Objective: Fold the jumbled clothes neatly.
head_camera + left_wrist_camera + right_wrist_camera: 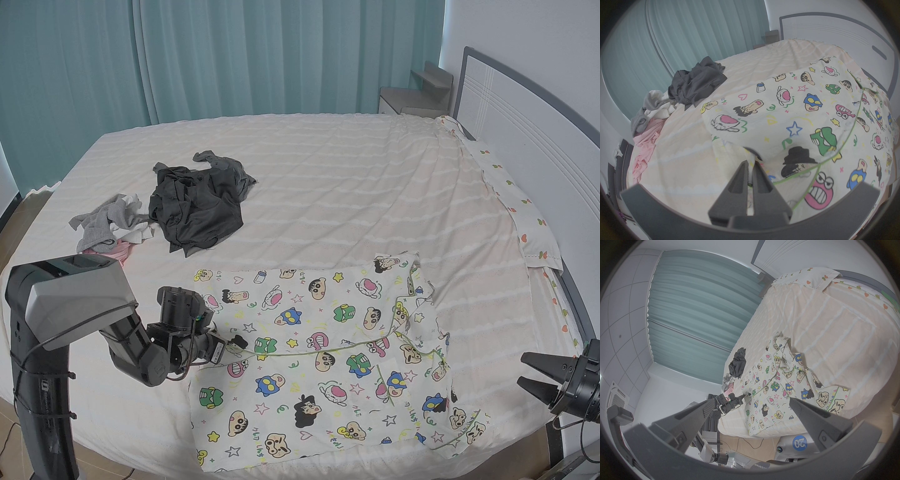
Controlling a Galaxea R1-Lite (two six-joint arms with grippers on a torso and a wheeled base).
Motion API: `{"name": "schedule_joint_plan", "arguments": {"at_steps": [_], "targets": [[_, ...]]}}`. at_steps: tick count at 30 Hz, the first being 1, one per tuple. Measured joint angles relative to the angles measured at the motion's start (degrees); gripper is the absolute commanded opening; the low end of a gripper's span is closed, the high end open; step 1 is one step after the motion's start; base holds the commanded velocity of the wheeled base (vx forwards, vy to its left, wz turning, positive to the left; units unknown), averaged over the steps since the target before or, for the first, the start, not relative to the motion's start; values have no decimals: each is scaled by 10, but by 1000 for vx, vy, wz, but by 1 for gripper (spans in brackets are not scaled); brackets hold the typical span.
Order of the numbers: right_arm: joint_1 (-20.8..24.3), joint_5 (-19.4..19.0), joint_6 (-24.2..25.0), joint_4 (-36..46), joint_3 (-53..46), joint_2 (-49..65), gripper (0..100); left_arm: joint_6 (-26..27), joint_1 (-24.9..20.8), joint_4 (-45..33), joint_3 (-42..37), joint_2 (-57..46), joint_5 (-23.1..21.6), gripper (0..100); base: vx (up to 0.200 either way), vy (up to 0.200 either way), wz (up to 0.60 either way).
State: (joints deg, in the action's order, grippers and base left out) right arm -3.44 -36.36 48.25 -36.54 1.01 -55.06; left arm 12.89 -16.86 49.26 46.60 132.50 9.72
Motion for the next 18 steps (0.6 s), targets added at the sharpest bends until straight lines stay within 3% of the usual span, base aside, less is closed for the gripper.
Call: {"name": "schedule_joint_plan", "arguments": {"at_steps": [18], "targets": [[0,0,0,0,0,0,100,25,-12,-24,-107,-66,5,0,0,0,0]]}}
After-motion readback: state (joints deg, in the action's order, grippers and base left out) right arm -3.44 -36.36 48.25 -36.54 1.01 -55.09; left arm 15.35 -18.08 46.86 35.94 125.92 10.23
